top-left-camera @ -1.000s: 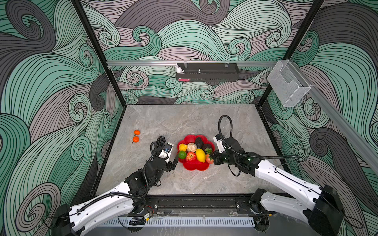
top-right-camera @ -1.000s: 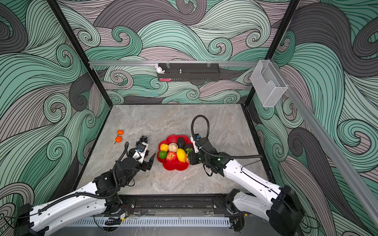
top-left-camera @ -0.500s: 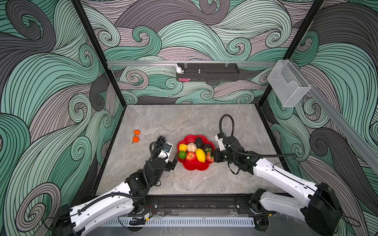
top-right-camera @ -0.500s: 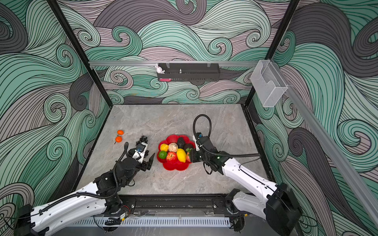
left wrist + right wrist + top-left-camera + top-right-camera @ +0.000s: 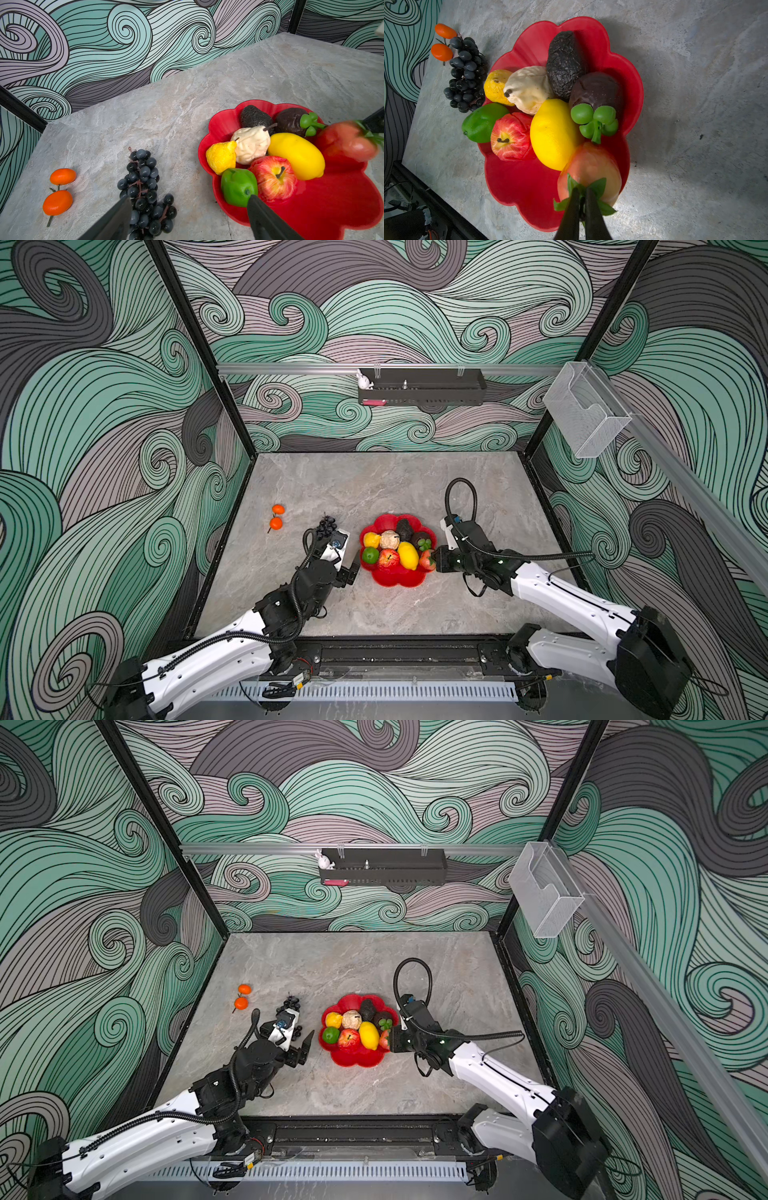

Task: Arrange fruit in a fruit bowl
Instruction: Place the fruit in the fruit bowl.

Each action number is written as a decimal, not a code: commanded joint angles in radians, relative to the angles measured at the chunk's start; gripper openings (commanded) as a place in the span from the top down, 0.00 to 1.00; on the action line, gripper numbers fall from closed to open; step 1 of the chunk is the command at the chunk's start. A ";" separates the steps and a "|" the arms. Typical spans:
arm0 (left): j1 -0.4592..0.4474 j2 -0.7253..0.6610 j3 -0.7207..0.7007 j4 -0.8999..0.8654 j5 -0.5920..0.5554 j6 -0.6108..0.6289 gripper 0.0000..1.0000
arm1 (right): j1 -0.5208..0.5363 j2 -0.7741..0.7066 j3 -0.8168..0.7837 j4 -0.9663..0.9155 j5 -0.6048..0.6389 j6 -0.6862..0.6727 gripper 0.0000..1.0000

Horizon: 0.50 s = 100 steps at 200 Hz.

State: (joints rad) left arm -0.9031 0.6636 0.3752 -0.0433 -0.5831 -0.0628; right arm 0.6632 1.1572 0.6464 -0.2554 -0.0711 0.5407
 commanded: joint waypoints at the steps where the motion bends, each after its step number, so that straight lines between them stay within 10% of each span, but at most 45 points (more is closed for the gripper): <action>1: 0.010 0.000 -0.002 0.020 -0.005 -0.015 0.11 | -0.005 0.014 -0.011 0.021 0.015 0.017 0.88; 100: 0.021 0.010 -0.001 0.025 0.002 -0.026 0.11 | -0.005 -0.025 -0.005 -0.018 0.056 0.002 0.63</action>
State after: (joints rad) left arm -0.8928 0.6724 0.3748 -0.0349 -0.5785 -0.0658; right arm 0.6628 1.1549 0.6434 -0.2516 -0.0486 0.5533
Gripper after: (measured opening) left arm 0.888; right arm 0.349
